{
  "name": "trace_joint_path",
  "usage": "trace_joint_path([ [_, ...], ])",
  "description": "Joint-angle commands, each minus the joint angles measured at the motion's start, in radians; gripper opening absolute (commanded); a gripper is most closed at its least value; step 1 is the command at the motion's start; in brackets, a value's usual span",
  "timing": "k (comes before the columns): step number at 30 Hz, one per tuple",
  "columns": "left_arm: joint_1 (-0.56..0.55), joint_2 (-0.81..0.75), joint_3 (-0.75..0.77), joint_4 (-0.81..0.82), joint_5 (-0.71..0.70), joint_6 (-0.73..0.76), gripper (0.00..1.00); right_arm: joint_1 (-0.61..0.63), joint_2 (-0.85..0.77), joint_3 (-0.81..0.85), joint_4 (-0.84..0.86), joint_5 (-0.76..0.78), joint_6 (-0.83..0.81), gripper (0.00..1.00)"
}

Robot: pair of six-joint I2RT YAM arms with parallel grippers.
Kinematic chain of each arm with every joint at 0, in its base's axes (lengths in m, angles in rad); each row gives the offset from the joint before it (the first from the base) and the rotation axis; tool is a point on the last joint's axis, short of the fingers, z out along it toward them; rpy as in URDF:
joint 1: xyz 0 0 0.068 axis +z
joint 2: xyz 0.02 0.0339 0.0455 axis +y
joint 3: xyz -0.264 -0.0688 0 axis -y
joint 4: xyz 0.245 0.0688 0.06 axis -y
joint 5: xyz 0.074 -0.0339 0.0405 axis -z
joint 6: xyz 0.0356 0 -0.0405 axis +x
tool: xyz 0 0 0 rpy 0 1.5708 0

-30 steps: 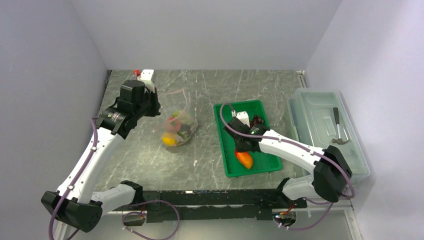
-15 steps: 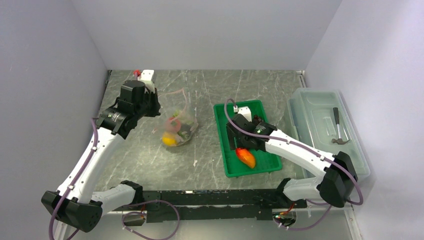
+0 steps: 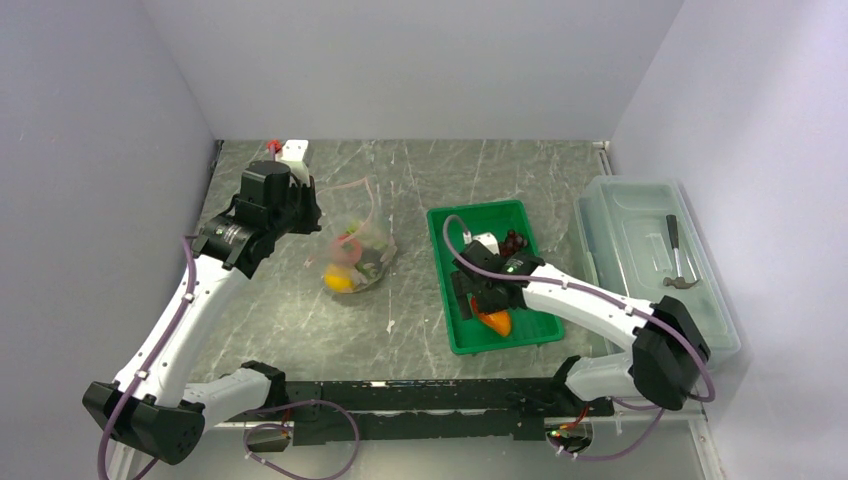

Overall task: Place the food in the zip-top bag and seal the zipper
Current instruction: Pick up the fake fruit from the bin.

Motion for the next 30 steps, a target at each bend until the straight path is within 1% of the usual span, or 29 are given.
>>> trace_joint_path([
  [1,-0.001,-0.024,0.001,0.031,0.018,0.019,0.03,-0.002,0.029,-0.010,0.045,-0.006,-0.016,0.96],
  [6,-0.001,-0.028,-0.002,0.034,0.012,0.018,0.03,-0.005,0.085,-0.007,0.071,0.014,-0.025,0.98],
  [15,-0.001,-0.025,-0.001,0.031,0.013,0.021,0.03,-0.018,0.163,0.018,0.075,0.028,-0.031,0.97],
  [24,-0.001,-0.025,0.001,0.031,0.013,0.021,0.03,-0.019,0.199,0.028,0.038,0.053,-0.001,0.87],
  [30,-0.001,-0.025,0.000,0.031,0.011,0.020,0.03,-0.019,0.192,0.027,0.047,0.055,0.001,0.73],
])
